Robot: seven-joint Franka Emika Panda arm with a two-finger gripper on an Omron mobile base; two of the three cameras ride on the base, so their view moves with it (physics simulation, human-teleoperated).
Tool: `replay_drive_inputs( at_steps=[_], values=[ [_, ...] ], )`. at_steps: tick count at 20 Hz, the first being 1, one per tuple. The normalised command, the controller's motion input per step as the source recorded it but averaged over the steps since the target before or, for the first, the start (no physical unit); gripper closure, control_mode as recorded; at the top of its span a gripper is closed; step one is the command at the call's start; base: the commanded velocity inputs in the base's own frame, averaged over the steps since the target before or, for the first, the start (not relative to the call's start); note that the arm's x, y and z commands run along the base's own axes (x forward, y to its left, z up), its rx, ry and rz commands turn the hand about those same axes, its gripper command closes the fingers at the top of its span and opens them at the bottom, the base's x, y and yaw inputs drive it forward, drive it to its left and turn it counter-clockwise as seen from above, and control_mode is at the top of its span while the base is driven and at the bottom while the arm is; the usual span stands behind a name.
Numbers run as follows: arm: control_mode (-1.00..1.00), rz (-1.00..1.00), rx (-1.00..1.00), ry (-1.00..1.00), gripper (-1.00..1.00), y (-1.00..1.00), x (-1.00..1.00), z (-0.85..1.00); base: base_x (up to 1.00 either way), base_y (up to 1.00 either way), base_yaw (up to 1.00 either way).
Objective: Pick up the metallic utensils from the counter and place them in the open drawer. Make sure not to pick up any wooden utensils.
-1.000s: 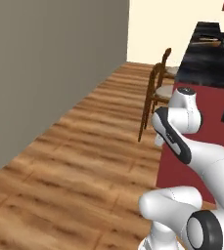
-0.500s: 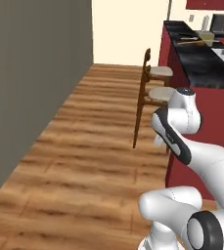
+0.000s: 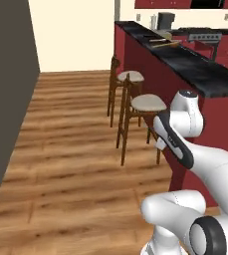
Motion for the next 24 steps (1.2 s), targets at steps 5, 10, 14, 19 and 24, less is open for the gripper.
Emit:
replay_drive_inputs(
  at_steps=[5, 10, 14, 19, 24],
  values=[
    [1.00, 0.00, 0.00, 0.00, -1.00, 0.00, 0.00, 0.00, 1.00, 0.96, -0.51],
    [1.00, 0.00, 0.00, 0.00, -1.00, 0.00, 0.00, 0.00, 1.00, 1.00, -0.49],
    [1.00, 0.00, 0.00, 0.00, -1.00, 0.00, 0.00, 0.00, 0.98, 1.00, -0.47],
    [1.00, 0.00, 0.00, 0.00, -1.00, 0.00, 0.00, 0.00, 0.86, 1.00, -0.51],
    [1.00, 0.00, 0.00, 0.00, -1.00, 0.00, 0.00, 0.00, 0.69, 1.00, -0.55]
  ],
)
